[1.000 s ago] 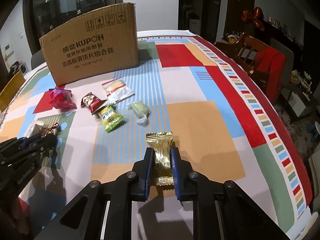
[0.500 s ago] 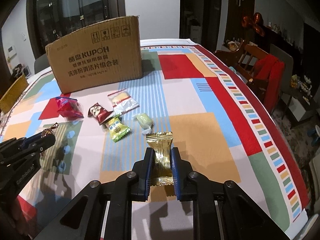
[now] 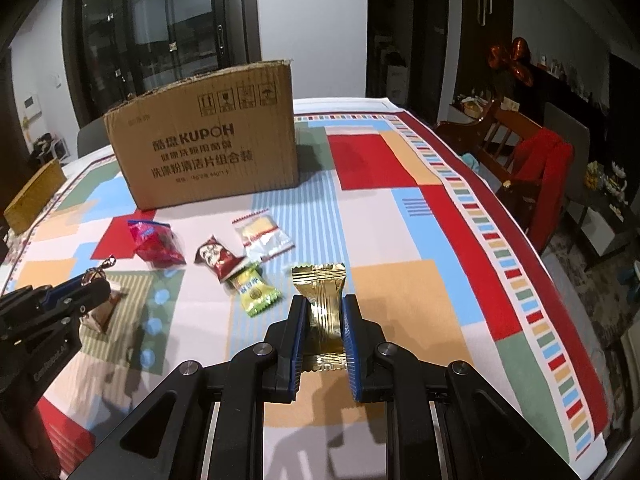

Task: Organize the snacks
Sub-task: 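Close the left gripper on the chocolate while the right gripper grips the gold candy, then carry the chocolate in the left gripper and gold candy in the right gripper over the box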

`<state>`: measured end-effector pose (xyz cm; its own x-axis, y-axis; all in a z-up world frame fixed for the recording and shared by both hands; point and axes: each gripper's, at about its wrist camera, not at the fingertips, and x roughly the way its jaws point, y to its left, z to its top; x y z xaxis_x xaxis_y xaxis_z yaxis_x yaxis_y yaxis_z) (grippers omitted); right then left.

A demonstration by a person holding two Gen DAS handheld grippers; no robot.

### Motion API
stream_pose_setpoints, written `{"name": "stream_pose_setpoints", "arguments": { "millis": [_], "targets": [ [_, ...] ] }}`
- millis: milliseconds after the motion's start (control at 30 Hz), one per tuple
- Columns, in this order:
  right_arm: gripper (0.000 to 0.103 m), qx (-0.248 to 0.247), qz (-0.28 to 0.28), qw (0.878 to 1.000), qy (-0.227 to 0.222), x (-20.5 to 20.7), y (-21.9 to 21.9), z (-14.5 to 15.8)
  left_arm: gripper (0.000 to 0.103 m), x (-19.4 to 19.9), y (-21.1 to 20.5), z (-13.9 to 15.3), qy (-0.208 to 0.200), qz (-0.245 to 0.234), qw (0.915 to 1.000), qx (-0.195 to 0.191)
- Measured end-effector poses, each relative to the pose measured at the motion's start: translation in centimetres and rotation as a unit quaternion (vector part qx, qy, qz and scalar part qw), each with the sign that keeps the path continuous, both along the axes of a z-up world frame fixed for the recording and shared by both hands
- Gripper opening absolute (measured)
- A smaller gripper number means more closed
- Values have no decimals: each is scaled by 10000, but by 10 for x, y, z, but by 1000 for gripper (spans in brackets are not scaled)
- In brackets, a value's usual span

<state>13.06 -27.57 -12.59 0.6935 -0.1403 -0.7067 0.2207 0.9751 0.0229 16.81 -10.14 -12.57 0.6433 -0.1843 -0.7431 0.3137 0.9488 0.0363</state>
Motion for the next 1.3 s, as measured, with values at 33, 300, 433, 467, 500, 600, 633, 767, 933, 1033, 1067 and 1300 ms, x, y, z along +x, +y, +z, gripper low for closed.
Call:
{"name": "stream_pose_setpoints", "arguments": {
  "millis": [33,300,433,467,500,600,633,767,933,1033,1067,1300],
  "targets": [
    [19,-3,3,10000,-18,1,0,2,19,0,1,1,-8,8,10000,-9],
    [19,-36,100,9999,-131,8,5,13,19,3,6,12,-85,109,9999,-54],
    [19,-59,154,9997,-206,12,7,20,19,4,10,17,-118,168,9998,-80],
    [19,-57,160,9996,-214,12,8,20,19,4,11,17,-127,178,9997,-85],
    [19,-58,169,9996,-224,13,8,21,19,5,11,19,-136,190,9997,-94],
    [19,-71,205,9994,-255,15,10,25,19,6,13,23,-168,216,9996,-114],
    [19,-73,217,9994,-263,16,11,26,19,6,14,24,-174,225,9995,-122],
    [19,-100,266,9991,-318,20,13,33,19,8,16,30,-219,263,9993,-157],
    [19,-146,312,9985,-418,26,14,42,19,11,19,38,-281,287,9990,-204],
    [19,-85,347,9983,-458,31,15,48,19,14,20,43,-308,294,9988,-242],
    [19,-85,359,9981,-499,33,15,51,19,14,20,45,-324,294,9987,-250],
    [19,-141,431,9964,-713,44,17,67,19,21,21,58,-435,337,9981,-294]
  ]
}}
